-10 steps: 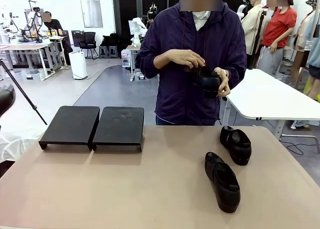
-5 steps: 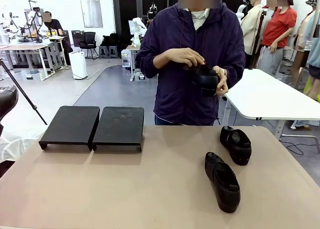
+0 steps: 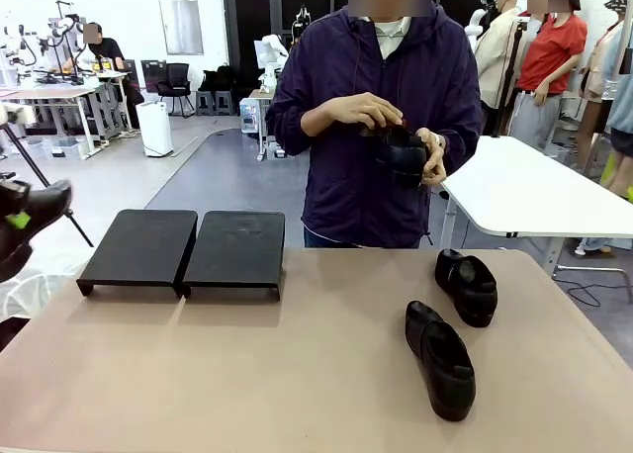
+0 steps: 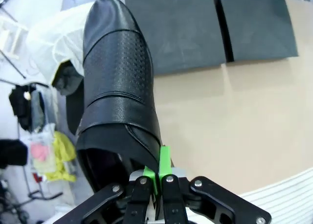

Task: Organize the shoes by placing them on the stand.
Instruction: Place the Shoe from the middle of the table onto the Shoes Stand.

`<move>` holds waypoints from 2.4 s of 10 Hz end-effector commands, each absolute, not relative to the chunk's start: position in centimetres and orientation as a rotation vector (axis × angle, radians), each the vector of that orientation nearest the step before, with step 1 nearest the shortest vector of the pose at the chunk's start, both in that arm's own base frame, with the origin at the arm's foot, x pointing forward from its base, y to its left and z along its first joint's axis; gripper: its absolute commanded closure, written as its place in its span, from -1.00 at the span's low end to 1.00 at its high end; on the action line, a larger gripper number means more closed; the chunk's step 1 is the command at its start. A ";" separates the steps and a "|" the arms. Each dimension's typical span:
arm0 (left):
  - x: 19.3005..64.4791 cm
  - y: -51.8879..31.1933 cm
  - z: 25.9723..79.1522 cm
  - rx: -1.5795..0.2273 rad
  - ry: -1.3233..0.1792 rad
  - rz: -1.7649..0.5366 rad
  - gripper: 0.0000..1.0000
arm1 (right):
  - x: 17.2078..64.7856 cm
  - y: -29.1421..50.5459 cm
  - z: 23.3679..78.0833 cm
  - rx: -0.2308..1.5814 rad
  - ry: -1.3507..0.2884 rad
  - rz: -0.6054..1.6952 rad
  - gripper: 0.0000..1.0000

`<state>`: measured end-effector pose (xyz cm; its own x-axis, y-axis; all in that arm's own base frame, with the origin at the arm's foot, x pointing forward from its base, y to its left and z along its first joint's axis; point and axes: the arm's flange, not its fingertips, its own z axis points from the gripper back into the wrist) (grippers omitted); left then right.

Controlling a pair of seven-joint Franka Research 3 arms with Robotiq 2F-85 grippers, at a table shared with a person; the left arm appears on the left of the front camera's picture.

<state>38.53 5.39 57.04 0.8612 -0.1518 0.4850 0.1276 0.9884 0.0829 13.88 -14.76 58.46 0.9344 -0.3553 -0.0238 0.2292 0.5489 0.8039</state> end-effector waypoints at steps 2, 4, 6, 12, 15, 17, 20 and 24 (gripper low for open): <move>49.5 6.6 55.7 0.047 -0.550 -0.268 1.00 | 13.5 -14.9 58.6 0.933 -0.161 -0.323 -1.00; 54.2 4.6 52.8 0.066 -0.618 -0.116 1.00 | 13.5 -14.9 58.6 0.933 -0.161 -0.323 -1.00; 56.8 2.5 50.1 -0.004 -0.622 -0.039 1.00 | 13.5 -14.9 58.6 0.933 -0.161 -0.323 -1.00; 59.1 0.9 46.4 0.145 -0.683 0.011 1.00 | 13.5 -14.9 58.6 0.933 -0.161 -0.323 -1.00; 59.2 0.1 45.3 0.179 -0.645 -0.036 1.00 | 13.5 -14.9 58.6 0.933 -0.161 -0.323 -1.00; 58.8 -0.3 44.8 0.198 -0.612 -0.065 1.00 | 13.5 -14.9 58.6 0.933 -0.161 -0.323 -1.00; 58.8 -0.4 44.7 0.212 -0.592 -0.063 1.00 | 13.5 -14.9 58.6 0.933 -0.161 -0.323 -1.00; 59.0 -0.2 44.6 0.217 -0.589 -0.070 -1.00 | 13.5 -14.9 58.6 0.933 -0.161 -0.323 -1.00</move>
